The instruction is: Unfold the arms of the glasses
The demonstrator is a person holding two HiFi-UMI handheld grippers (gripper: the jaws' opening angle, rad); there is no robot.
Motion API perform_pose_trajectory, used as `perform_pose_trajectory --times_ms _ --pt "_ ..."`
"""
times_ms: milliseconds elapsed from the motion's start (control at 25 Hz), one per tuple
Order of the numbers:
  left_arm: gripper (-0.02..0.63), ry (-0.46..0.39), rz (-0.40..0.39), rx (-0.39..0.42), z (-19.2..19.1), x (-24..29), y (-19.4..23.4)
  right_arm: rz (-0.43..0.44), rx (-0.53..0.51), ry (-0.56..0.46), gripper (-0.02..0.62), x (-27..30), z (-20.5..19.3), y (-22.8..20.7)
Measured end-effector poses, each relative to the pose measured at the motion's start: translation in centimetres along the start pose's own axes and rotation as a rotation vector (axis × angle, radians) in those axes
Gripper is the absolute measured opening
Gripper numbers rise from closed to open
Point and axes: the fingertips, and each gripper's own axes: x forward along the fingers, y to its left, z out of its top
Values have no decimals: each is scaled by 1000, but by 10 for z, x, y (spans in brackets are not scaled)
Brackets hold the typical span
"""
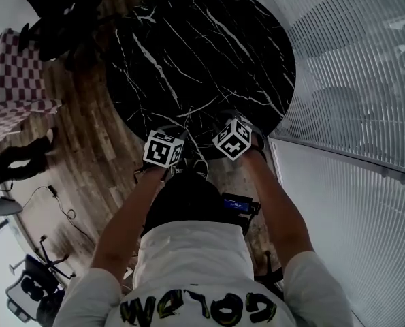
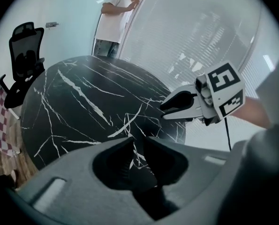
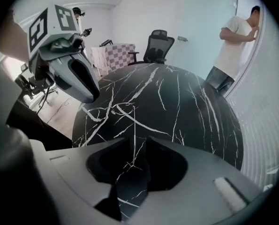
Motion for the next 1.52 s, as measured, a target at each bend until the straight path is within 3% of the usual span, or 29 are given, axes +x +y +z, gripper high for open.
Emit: perform_pose_trajectory --times_ms 200,520,720,920,1520 --pt "71 -108 10 5 31 -35 -12 -51 73 -139 66 -51 28 -11" --pt "61 -339 -27 12 88 -120 -54 -92 260 -451 3 -167 90 -16" --pt "50 -454 -51 46 111 -174 -85 -102 330 -596 3 -229 113 -8" --pt "3 -561 -72 100 127 -226 -110 -113 344 -723 3 -288 139 11" --pt "3 -834 -62 262 149 -346 -196 -127 279 -1060 2 -438 203 80"
